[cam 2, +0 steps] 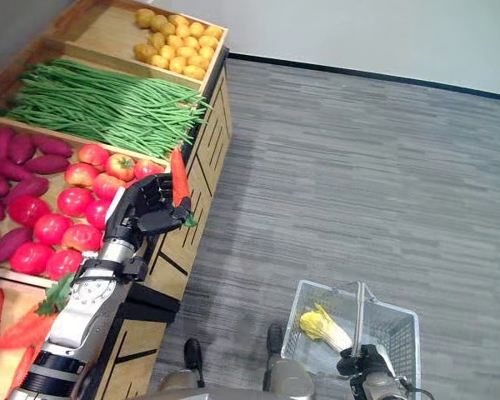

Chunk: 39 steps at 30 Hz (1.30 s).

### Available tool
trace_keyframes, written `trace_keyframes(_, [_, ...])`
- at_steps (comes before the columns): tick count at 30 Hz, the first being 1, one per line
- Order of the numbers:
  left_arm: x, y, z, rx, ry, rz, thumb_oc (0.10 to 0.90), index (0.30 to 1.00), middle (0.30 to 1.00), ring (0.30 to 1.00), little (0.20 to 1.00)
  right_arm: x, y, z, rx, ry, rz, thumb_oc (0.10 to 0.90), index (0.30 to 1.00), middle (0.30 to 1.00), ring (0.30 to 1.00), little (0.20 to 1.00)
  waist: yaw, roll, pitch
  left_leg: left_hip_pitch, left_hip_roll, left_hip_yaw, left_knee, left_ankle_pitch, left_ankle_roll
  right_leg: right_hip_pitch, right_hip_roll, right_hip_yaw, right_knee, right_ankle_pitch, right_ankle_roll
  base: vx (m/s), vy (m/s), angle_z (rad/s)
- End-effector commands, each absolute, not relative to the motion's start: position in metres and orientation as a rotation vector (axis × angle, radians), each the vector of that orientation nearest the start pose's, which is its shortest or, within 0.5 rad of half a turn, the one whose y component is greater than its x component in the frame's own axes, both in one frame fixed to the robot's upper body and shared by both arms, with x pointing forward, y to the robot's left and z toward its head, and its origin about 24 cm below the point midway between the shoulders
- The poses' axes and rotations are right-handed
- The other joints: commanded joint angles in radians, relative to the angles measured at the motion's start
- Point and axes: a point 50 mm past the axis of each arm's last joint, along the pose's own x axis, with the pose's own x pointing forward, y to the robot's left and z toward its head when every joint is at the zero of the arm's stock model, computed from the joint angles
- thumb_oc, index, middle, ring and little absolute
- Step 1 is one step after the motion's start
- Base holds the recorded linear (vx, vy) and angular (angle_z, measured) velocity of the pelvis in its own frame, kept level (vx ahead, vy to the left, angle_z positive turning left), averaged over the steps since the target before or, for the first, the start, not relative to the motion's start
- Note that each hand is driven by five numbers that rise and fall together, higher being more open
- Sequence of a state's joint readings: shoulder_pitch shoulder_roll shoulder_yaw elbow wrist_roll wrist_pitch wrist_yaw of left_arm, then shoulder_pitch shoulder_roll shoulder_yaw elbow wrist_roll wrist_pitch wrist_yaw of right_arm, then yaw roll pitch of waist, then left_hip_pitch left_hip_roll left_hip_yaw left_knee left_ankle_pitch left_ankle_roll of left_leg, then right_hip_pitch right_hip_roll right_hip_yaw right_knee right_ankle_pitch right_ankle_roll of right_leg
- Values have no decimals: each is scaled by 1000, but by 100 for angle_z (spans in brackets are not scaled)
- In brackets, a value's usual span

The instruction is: Get the vegetables into the basket

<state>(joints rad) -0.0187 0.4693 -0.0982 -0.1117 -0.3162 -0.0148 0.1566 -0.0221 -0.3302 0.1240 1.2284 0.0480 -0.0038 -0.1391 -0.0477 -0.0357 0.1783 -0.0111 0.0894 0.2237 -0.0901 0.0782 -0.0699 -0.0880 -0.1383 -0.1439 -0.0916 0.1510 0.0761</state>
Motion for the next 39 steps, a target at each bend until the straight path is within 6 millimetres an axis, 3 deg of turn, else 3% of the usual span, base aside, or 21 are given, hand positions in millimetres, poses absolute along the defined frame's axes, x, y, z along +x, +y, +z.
trace_keyframes(1, [253, 210, 152, 94, -460, 41, 400, 300, 300, 300, 300, 102, -290, -141, -460, 1177, -259, 400, 300, 300, 300, 300, 12, 28, -43, 61, 4, 14, 16, -46, -42, 56, -20, 4, 61, -91, 74, 74, 232, -27])
trace_keyframes(9, [252, 212, 148, 121, -436, 29, 400, 300, 300, 300, 300, 106, -286, -142, -408, 1162, -290, 400, 300, 300, 300, 300, -1, 37, -65, 81, -48, 60, 3, -85, -7, 22, -51, 74, 51, -42, 114, 26, 147, -25])
trace_keyframes(14, [253, 214, 146, 156, -416, 20, 400, 300, 300, 300, 300, 127, -286, -133, -399, 1075, -308, 400, 300, 300, 300, 300, -8, 25, -57, 67, -72, 97, 3, -99, 11, -36, -68, 121, 46, 30, 157, -56, 97, -30])
trace_keyframes(15, [252, 218, 143, 178, -396, 24, 400, 300, 300, 300, 300, 141, -285, -128, -394, 1021, -306, 400, 300, 300, 300, 300, -7, 16, -50, 58, -76, 126, 3, -96, 16, -69, -66, 128, 49, 80, 179, -94, 59, -44])
trace_keyframes(19, [252, 223, 138, 202, -366, 32, 400, 300, 300, 300, 300, 163, -277, -120, -390, 933, -292, 400, 300, 300, 300, 300, 12, 5, -49, 58, -51, 183, 3, -79, 12, -100, -64, 118, 65, 132, 186, -57, -25, -49])
trace_keyframes(24, [255, 220, 133, 197, -336, 22, 400, 300, 300, 300, 300, 183, -267, -112, -383, 856, -279, 400, 300, 300, 300, 300, 56, 14, -48, 22, -16, 211, 10, -49, 17, -7, -93, 75, 156, 37, 168, -154, -41, -45])
trace_keyframes(25, [255, 220, 133, 197, -336, 22, 400, 300, 300, 300, 300, 183, -267, -111, -382, 856, -279, 400, 300, 300, 300, 300, 57, 13, -48, 20, -16, 213, 8, -42, 17, -10, -93, 76, 155, 41, 166, -128, -36, -2])
trace_keyframes(28, [257, 222, 130, 221, -311, 22, 400, 300, 300, 300, 300, 189, -264, -108, -389, 822, -264, 400, 300, 300, 300, 300, 89, -10, -71, -13, -19, 220, 5, -14, 8, 49, -98, 37, 110, 14, 171, -141, -54, -9])
trace_keyframes(31, [260, 220, 124, 198, -287, 15, 400, 300, 300, 300, 300, 188, -268, -106, -383, 818, -291, 400, 300, 300, 300, 300, 79, -7, -75, -53, -1, 187, 3, 24, -16, 36, -79, 25, 66, -26, 154, -107, -59, 9])
trace_keyframes(36, [260, 217, 107, 193, -214, 1, 400, 300, 300, 300, 300, 184, -270, -105, -413, 817, -263, 400, 300, 300, 300, 300, 63, -10, -81, -41, 9, 156, 3, 25, -20, 65, -66, -27, 59, -48, 133, 13, -90, 27])
trace_keyframes(39, [259, 217, 93, 205, -149, -4, 400, 300, 300, 300, 300, 191, -270, -97, -426, 760, -247, 400, 300, 300, 300, 300, 53, -4, -83, -29, 18, 142, 4, 31, -24, 84, -55, -36, 44, -62, 124, 21, -61, 16])
